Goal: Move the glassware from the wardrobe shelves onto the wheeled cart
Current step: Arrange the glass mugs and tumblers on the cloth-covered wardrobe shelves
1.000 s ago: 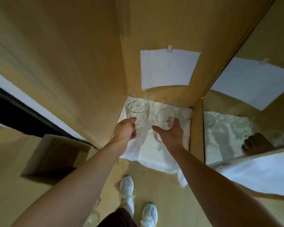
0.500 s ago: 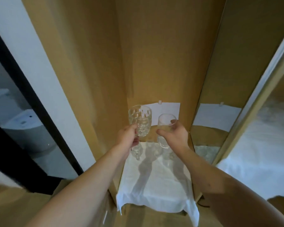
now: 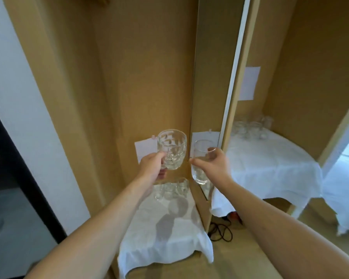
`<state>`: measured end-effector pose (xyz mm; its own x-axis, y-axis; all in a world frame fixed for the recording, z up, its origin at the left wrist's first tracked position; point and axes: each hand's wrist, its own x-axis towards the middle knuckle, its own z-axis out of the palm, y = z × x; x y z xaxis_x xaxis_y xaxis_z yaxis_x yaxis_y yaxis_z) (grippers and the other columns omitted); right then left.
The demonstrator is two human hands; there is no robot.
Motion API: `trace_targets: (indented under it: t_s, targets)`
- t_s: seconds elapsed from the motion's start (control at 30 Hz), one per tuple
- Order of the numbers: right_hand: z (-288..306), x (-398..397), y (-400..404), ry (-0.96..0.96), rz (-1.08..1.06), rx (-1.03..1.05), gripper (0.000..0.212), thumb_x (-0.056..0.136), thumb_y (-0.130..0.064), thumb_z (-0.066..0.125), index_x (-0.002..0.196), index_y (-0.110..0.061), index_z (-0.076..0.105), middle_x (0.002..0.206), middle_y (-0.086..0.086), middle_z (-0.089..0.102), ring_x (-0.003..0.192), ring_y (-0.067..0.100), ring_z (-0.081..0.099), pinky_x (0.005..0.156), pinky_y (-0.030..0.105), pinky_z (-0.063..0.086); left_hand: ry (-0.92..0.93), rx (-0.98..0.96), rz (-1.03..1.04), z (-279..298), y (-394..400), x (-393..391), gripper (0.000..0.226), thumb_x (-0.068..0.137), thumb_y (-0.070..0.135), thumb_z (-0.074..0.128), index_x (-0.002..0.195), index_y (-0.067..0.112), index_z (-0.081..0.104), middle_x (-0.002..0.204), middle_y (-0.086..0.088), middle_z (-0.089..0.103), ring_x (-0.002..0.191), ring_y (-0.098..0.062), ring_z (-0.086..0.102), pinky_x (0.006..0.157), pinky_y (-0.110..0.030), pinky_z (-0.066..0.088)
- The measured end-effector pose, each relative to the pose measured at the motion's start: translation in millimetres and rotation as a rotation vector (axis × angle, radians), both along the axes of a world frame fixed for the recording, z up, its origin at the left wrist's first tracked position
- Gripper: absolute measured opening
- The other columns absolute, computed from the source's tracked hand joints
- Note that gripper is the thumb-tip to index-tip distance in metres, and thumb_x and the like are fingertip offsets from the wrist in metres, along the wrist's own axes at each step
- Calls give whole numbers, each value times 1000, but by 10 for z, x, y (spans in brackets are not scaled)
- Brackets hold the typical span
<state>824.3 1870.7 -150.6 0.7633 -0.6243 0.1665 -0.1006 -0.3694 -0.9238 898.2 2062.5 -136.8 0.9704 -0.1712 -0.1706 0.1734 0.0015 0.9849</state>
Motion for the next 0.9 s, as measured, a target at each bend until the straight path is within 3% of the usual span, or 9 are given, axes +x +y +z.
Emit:
trace_targets:
  t_s: [0.1,0.2,0.33,0.47,0.63,0.73,0.9]
  targets:
    - [84,-280,-204,-13,-70,0,75,43,-63,86,106,-34,58,102,-12,66,95,9,65,78,31,54,5,23,-77,33,-212,-209,31,87,40,69,68,18,58,64,-6,67,62,-25,66,74,-46,62]
    - [137,-554,-451,-33,-140,15,78,35,-70,80,102,-36,55,97,-16,63,91,2,61,68,23,45,-6,56,-142,110,-491,-425,32,89,40,66,68,18,57,65,-10,67,57,-24,65,67,-41,61]
    - [88,-881,-865,-30,-189,68,89,35,-67,80,112,-29,55,101,-12,60,98,9,60,84,35,52,-4,88,-176,177,-923,-719,31,90,37,66,70,16,58,72,-12,67,58,-25,64,66,-39,61]
    - [37,-1190,-1358,-57,-185,109,93,33,-67,82,113,-28,55,104,-9,60,101,12,61,84,35,52,-8,113,-188,208,-1423,-969,29,91,38,67,74,14,62,85,-15,71,64,-25,66,63,-35,60]
    - [18,-1558,-2041,-82,-176,148,90,40,-59,87,116,-24,54,108,-4,59,105,16,61,95,43,53,45,129,-187,197,-2092,-1230,30,87,38,71,79,10,64,76,-15,70,53,-23,64,49,-28,56]
    - [0,-1711,-2440,-89,-174,141,79,52,-49,92,116,-24,54,109,-5,59,105,15,61,94,43,53,49,129,-179,157,-2485,-1350,31,85,38,72,75,11,61,64,-13,70,49,-22,64,51,-29,56]
    - [-44,-1929,-2967,-49,-126,134,84,52,-52,91,121,-23,53,111,-6,58,106,15,60,94,46,56,77,125,-158,97,-2959,-1542,32,83,39,70,72,12,58,64,-14,71,53,-25,67,56,-33,60]
